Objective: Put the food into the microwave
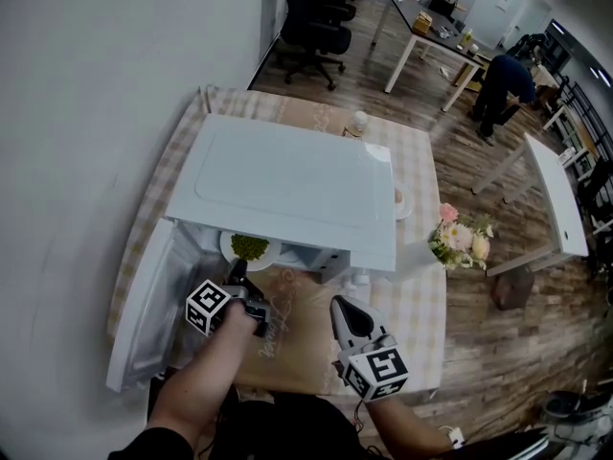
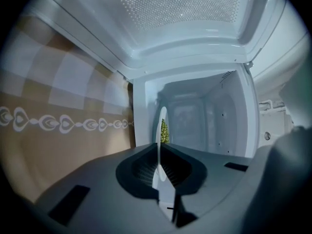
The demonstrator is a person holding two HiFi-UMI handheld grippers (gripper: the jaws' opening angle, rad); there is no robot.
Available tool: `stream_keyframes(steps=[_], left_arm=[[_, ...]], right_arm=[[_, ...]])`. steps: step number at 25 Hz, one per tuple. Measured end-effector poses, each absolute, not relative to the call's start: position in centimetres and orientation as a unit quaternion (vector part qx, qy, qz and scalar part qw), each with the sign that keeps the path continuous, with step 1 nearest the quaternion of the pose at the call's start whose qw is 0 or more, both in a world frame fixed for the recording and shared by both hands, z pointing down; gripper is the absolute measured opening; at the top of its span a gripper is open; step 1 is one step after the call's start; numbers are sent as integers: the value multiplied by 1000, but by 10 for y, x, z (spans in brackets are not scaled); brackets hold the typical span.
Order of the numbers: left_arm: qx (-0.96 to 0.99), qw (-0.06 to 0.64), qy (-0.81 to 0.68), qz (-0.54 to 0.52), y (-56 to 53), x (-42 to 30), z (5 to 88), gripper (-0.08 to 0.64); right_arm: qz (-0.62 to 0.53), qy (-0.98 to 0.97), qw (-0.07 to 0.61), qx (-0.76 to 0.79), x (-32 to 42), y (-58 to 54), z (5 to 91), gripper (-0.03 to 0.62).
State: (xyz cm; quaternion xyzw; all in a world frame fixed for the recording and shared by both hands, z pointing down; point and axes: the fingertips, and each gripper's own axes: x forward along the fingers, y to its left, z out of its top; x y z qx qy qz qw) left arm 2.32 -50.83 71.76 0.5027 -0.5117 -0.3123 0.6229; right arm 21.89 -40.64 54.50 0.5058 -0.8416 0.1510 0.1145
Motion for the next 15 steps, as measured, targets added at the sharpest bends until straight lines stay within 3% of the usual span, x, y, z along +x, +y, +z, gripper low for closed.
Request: stream_keyframes(steps=[9, 10, 12, 15], left_arm=[[522, 621, -490, -319, -520, 29, 717, 21], [529, 617, -485, -322, -520, 29, 714, 45], [544, 608, -478, -326, -520, 30, 708, 167], [550, 600, -495, -306, -513, 25, 707, 170]], right_arm=[[151, -843, 113, 503, 215, -403, 546, 8], [152, -843, 113, 503, 215, -402, 547, 8], [155, -843, 111, 503, 214, -401, 547, 8], [161, -841, 106, 506, 213, -400, 547, 8]])
